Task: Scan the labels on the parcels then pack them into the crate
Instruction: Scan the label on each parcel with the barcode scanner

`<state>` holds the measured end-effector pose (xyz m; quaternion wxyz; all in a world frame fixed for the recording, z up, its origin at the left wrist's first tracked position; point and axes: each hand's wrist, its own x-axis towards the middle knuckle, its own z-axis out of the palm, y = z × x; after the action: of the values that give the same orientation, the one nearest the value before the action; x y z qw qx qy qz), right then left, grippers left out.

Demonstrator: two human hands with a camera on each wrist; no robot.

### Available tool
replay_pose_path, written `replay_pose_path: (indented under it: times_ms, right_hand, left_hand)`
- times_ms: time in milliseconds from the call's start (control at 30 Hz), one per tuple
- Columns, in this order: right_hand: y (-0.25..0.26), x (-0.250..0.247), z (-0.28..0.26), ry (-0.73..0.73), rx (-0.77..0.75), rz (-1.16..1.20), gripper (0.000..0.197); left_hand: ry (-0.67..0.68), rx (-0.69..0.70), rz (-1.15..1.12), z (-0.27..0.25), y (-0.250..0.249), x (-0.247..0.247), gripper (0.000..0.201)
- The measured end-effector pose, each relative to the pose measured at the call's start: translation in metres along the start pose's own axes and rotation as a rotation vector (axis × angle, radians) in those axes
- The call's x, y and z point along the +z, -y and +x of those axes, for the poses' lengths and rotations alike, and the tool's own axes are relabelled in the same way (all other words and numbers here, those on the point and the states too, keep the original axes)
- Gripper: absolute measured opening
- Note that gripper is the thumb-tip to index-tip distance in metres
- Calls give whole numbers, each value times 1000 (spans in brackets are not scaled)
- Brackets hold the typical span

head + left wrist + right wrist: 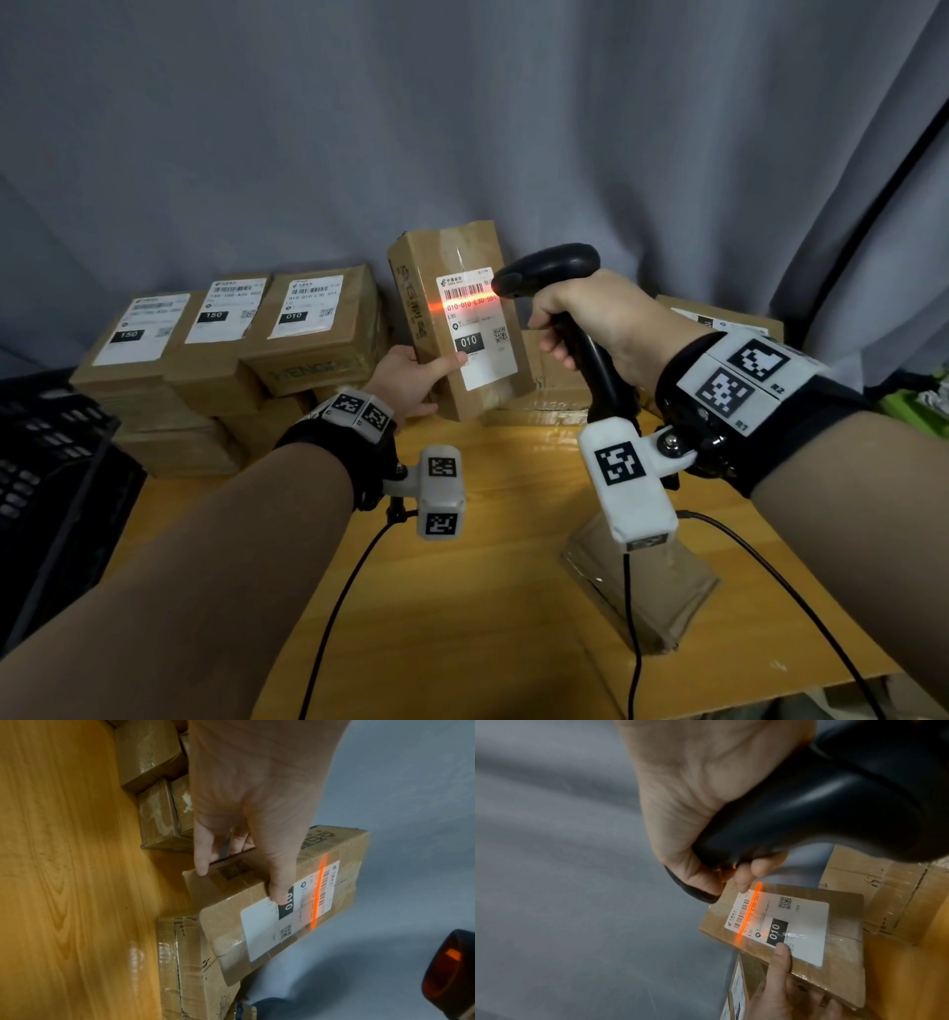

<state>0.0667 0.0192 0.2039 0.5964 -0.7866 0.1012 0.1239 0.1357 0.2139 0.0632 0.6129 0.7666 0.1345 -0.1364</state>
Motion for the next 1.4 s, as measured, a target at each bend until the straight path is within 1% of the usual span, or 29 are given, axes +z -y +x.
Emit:
replay_pose_path:
  times_ms: [167, 300, 400, 467, 700, 933, 1133, 1200, 1300, 1367, 1400]
  right_hand:
    - [0, -2, 2, -26, -11, 31, 5]
    - [-1, 1, 3, -17, -20, 37, 6]
    - [-3, 3, 5, -26, -6, 21, 4]
    - [-4, 4, 6, -35, 1, 14, 4]
    - [-7, 3, 9, -48, 1, 24, 4]
    - [-11, 2, 11, -61, -6, 37, 5]
    - [-14, 2, 14, -96, -11, 42, 12]
    - [-14, 2, 15, -96, -9, 39, 12]
    - [-13, 2, 14, -98, -10, 39, 9]
    - [-12, 1, 15, -104, -14, 41, 10]
    - [-11, 0, 15, -102, -15, 39, 12]
  left_hand:
    - [-5, 1, 3, 1, 2, -2, 68]
    - [1, -3, 4, -1, 3, -2, 69]
    - [11, 10, 25, -5, 3, 1, 57]
    - [16, 12, 26, -7, 2, 3, 53]
    - [5, 11, 22, -11, -2, 5, 49]
    - [54, 21, 1, -9, -2, 11, 46]
    - [94, 24, -10, -9, -6, 19, 50]
    - [103, 30, 2, -10, -8, 20, 51]
    - [101, 25, 8, -10, -9, 20, 55]
    - [90, 14, 14, -8, -7, 19, 60]
    - [86, 14, 20, -8, -7, 18, 60]
